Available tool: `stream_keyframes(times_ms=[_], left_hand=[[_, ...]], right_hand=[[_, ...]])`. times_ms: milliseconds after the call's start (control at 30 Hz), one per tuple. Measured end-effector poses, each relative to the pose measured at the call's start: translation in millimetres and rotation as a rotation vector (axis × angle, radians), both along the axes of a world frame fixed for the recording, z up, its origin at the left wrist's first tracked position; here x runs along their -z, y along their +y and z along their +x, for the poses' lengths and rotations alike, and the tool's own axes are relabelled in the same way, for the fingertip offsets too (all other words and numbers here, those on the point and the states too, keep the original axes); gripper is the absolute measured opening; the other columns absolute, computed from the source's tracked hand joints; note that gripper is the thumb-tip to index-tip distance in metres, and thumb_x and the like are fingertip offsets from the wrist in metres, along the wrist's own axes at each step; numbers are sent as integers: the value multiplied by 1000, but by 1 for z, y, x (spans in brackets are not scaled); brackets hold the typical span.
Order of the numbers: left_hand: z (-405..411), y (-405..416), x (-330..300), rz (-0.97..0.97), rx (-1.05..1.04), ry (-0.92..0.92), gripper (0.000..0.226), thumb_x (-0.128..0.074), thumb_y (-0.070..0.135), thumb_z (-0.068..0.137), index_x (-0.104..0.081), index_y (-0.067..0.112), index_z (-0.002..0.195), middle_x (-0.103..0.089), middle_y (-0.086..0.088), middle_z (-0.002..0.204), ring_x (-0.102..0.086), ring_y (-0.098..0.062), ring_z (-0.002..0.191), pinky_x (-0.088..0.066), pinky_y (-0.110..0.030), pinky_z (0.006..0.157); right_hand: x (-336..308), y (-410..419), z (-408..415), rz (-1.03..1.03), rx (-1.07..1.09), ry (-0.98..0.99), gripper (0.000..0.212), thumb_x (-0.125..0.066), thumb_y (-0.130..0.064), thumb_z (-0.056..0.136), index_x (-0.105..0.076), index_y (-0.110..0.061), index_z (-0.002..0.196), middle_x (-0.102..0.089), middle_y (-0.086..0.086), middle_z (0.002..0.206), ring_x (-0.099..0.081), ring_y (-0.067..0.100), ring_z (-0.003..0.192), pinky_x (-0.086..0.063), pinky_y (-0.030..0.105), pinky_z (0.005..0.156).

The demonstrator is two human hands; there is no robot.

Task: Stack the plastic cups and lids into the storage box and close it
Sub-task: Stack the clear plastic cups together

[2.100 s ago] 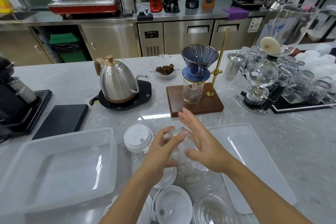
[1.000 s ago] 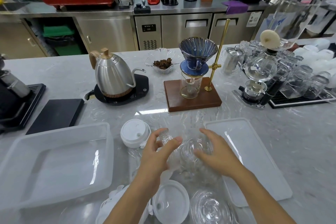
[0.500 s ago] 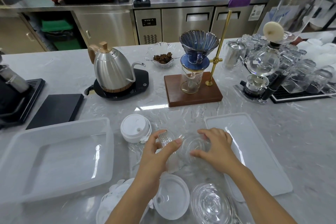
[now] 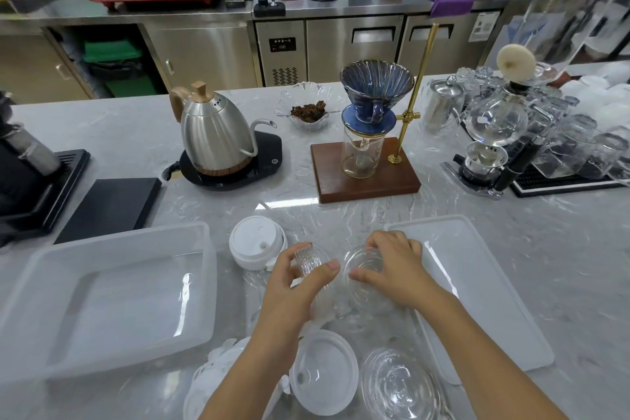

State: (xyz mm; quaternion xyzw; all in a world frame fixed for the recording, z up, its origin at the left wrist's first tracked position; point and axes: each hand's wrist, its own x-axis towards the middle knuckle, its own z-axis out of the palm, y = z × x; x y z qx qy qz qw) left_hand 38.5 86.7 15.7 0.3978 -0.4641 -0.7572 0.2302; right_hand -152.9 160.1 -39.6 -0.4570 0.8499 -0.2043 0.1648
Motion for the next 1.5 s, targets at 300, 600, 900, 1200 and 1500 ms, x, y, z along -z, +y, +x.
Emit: stream_keyframes(times_ms=[300, 600, 900, 1200, 1500], left_hand=[[-2, 3, 2, -25, 14, -17, 62, -89, 56, 51, -65, 51, 108, -60, -10, 133, -63, -27, 118, -55, -59, 97], [-14, 15, -4, -102, 54, -44, 68, -83, 60, 48, -59, 54, 110, -60, 6, 127, -66, -18, 109, -50, -21, 67], [-17, 23, -13, -100, 19, 58, 73, -87, 48, 52, -60, 39, 120, -69, -5, 122, -69, -26, 107, -59, -37, 85], [-18, 26, -19, -120, -26, 75, 74, -86, 49, 52, -59, 41, 121, -65, -9, 125, -66, -30, 114, -53, -53, 102], [-19, 30, -22, -66, -11, 110, 71, -92, 42, 60, -59, 37, 122, -72, 10, 111, -71, -15, 105, -58, -44, 91]], right_hand=[[-6, 5, 10, -195, 121, -336, 48, -90, -25, 66, -54, -26, 97, -56, -6, 99, -55, 9, 90, -40, 17, 74], [-44, 18, 37, -660, 302, -695, 23, -69, -6, 92, -63, -25, 103, -68, 1, 99, -65, 8, 78, -54, 21, 70], [-59, 26, 78, -846, 239, -735, 10, -62, -31, 91, -64, -35, 99, -69, -12, 96, -66, 5, 90, -55, 22, 81], [-64, 27, 95, -903, 232, -915, 47, -48, -65, 92, -65, -29, 115, -69, 1, 117, -64, 18, 113, -51, 25, 95], [-64, 30, 97, -933, 183, -856, 31, -53, -40, 89, -65, -31, 117, -64, 0, 122, -58, 26, 122, -47, 36, 103]])
